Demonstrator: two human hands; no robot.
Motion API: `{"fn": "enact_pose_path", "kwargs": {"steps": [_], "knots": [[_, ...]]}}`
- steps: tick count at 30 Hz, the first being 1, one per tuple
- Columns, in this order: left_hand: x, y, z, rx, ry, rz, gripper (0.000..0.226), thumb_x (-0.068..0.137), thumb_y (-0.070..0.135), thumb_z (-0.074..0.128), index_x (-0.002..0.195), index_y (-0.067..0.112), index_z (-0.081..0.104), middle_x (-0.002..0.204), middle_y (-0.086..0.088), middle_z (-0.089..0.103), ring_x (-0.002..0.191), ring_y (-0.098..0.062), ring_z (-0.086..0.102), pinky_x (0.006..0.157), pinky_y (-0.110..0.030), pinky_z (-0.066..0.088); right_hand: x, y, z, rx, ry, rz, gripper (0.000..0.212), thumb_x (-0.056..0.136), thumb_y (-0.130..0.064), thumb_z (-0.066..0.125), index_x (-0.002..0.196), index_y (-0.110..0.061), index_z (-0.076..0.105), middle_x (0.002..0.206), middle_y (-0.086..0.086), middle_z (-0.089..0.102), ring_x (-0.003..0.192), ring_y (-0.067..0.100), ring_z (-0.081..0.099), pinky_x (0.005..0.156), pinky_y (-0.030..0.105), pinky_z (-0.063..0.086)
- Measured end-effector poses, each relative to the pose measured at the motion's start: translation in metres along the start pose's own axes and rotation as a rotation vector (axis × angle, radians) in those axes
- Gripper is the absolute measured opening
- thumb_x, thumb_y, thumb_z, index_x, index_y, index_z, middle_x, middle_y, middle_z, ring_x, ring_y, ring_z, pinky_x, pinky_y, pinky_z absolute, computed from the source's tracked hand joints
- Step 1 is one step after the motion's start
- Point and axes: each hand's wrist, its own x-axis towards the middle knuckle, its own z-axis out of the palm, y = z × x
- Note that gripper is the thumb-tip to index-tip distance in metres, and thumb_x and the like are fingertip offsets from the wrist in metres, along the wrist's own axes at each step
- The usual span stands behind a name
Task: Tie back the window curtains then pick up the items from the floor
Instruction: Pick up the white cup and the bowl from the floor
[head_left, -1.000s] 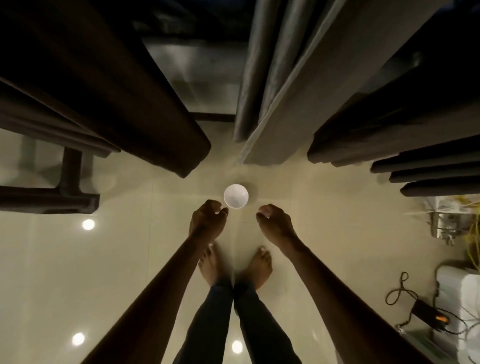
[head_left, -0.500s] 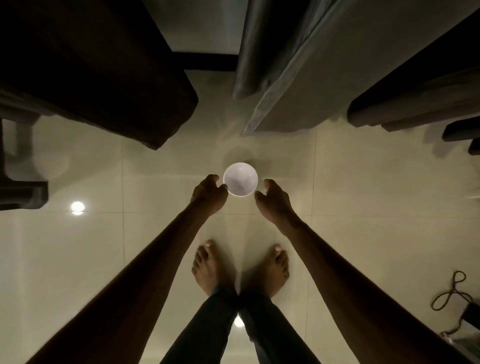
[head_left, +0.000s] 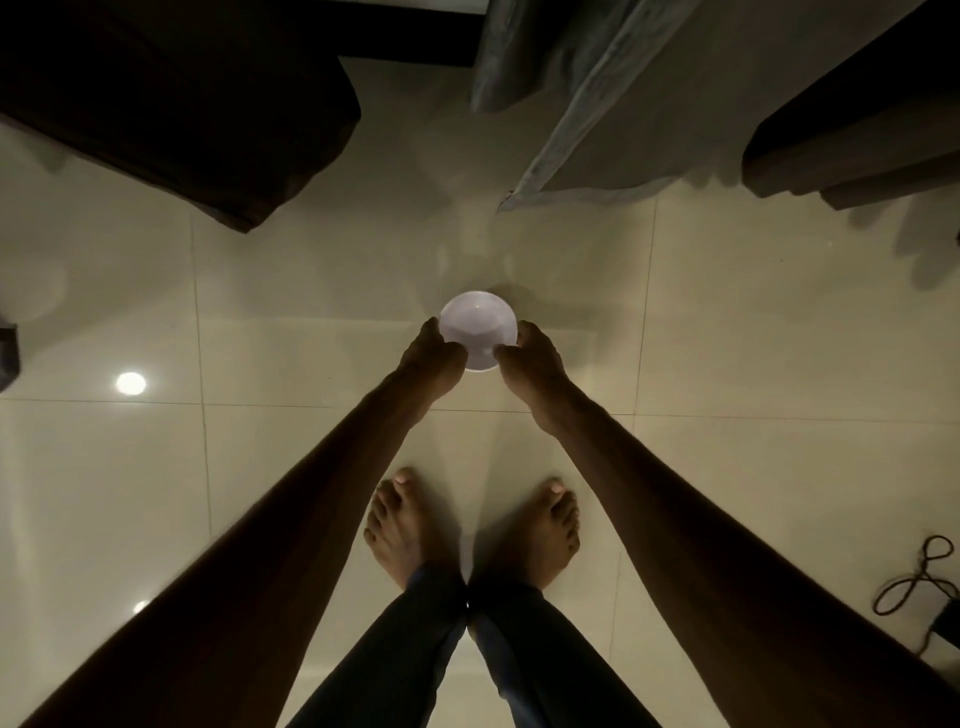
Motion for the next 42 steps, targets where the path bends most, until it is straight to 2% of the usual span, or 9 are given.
{"fn": "enact_pose_path", "kwargs": {"steps": [5, 7, 10, 12, 15, 20, 23, 31, 42], "knots": [[-0.005, -0.005, -0.003, -0.128, 0.057, -0.014, 0.04, 0.09, 0.015, 0.052, 0.131, 0.014, 0.053, 0.117, -0.011, 0.061, 0.099, -0.028, 0.061, 0.087, -0.044, 0.06, -0.004, -0.002, 0.002, 0.076, 0.094, 0.02, 0.042, 0.086, -0.008, 0.052, 0.126, -0.014, 0.062, 0.113, 0.008, 0.068, 0.098, 0.028, 0.065, 0.058, 0.025, 0.046], [-0.014, -0.005, -0.007, -0.13, 0.119, -0.008, 0.039, 0.087, 0.02, 0.057, 0.125, 0.016, 0.058, 0.11, -0.008, 0.065, 0.093, -0.028, 0.065, 0.079, -0.041, 0.062, -0.012, -0.005, -0.003, 0.069, 0.119, 0.001, 0.035, 0.084, -0.009, 0.054, 0.117, -0.013, 0.065, 0.107, 0.008, 0.071, 0.092, 0.027, 0.066, 0.056, 0.024, 0.044], [-0.037, -0.001, -0.014, -0.112, 0.172, 0.018, 0.036, 0.084, 0.021, 0.063, 0.12, 0.02, 0.063, 0.105, -0.002, 0.071, 0.088, -0.026, 0.069, 0.064, -0.03, 0.058, -0.031, -0.01, -0.012, 0.077, 0.139, -0.037, 0.021, 0.084, -0.008, 0.059, 0.104, -0.013, 0.064, 0.098, 0.005, 0.07, 0.089, 0.027, 0.067, 0.065, 0.036, 0.059], [-0.057, 0.009, -0.023, -0.104, 0.173, 0.056, 0.035, 0.087, 0.019, 0.063, 0.122, 0.021, 0.064, 0.109, 0.0, 0.071, 0.09, -0.026, 0.07, 0.069, -0.031, 0.059, -0.047, -0.018, -0.02, 0.139, 0.146, -0.036, 0.025, 0.082, -0.007, 0.061, 0.105, -0.015, 0.061, 0.096, 0.0, 0.066, 0.094, 0.025, 0.067, 0.077, 0.043, 0.064], [-0.089, 0.019, -0.035, -0.119, 0.186, 0.098, 0.038, 0.086, 0.015, 0.064, 0.123, 0.021, 0.064, 0.113, -0.001, 0.071, 0.094, -0.029, 0.07, 0.083, -0.043, 0.061, -0.078, -0.036, -0.033, 0.244, 0.152, -0.038, 0.035, 0.084, -0.002, 0.061, 0.116, -0.012, 0.055, 0.096, -0.005, 0.058, 0.091, 0.018, 0.061, 0.079, 0.047, 0.064], [-0.15, 0.03, -0.057, -0.156, 0.188, 0.111, 0.046, 0.086, 0.016, 0.063, 0.132, 0.024, 0.057, 0.118, -0.008, 0.069, 0.1, -0.032, 0.07, 0.084, -0.051, 0.06, -0.142, -0.063, -0.058, 0.352, 0.106, -0.094, 0.035, 0.087, -0.002, 0.06, 0.118, -0.014, 0.049, 0.111, 0.002, 0.055, 0.104, 0.022, 0.057, 0.074, 0.037, 0.062], [-0.198, 0.049, -0.077, -0.252, 0.177, 0.16, 0.041, 0.089, 0.007, 0.062, 0.128, 0.019, 0.057, 0.118, -0.009, 0.069, 0.101, -0.031, 0.068, 0.086, -0.051, 0.06, -0.188, -0.081, -0.074, 0.413, 0.096, -0.07, 0.035, 0.09, -0.003, 0.059, 0.12, -0.019, 0.049, 0.104, -0.005, 0.053, 0.104, 0.021, 0.056, 0.079, 0.037, 0.061], [-0.34, 0.07, -0.107, -0.499, 0.061, 0.084, 0.048, 0.091, -0.002, 0.055, 0.134, 0.014, 0.044, 0.14, -0.019, 0.048, 0.122, -0.045, 0.054, 0.088, -0.059, 0.057, -0.33, -0.112, -0.117, 0.481, 0.029, -0.067, 0.037, 0.093, -0.004, 0.056, 0.123, -0.024, 0.05, 0.112, -0.001, 0.051, 0.108, 0.022, 0.055, 0.072, 0.027, 0.056], [-0.539, 0.07, -0.135, -0.761, 0.096, 0.104, 0.043, 0.094, 0.0, 0.053, 0.134, 0.017, 0.053, 0.136, -0.014, 0.053, 0.119, -0.041, 0.057, 0.068, -0.035, 0.056, -0.518, -0.129, -0.151, 0.598, -0.021, -0.061, 0.036, 0.094, -0.008, 0.057, 0.126, -0.023, 0.053, 0.134, 0.011, 0.049, 0.122, 0.035, 0.054, 0.078, 0.038, 0.061]]}}
